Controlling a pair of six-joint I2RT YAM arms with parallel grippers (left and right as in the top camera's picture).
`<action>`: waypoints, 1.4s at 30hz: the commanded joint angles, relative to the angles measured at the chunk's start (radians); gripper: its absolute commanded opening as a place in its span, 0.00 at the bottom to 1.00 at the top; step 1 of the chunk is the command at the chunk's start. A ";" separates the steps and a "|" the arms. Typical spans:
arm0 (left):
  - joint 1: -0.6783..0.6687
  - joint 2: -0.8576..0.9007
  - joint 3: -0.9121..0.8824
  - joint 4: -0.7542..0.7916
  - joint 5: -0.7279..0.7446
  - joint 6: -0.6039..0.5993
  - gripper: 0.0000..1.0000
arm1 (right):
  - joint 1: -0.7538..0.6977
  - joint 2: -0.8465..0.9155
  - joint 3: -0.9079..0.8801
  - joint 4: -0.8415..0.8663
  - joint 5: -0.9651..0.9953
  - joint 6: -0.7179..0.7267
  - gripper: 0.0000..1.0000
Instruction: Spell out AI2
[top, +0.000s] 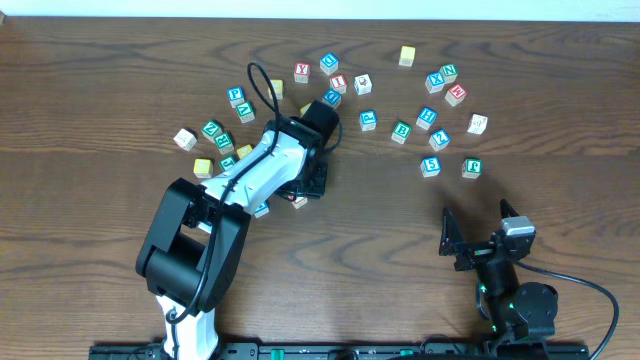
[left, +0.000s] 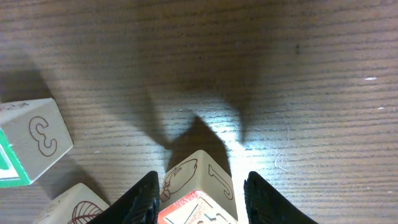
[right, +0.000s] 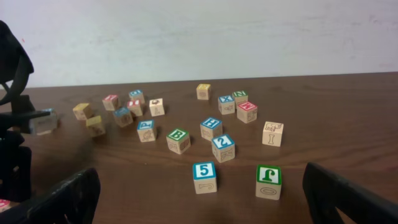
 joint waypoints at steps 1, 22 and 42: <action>0.000 -0.019 0.013 -0.016 -0.009 -0.034 0.44 | -0.004 -0.005 -0.002 -0.002 -0.003 -0.010 0.99; 0.035 -0.019 0.034 -0.133 0.048 -0.139 0.53 | -0.004 -0.005 -0.002 -0.002 -0.003 -0.010 0.99; 0.039 -0.019 0.008 -0.075 0.025 -0.206 0.54 | -0.004 -0.005 -0.002 -0.002 -0.003 -0.010 0.99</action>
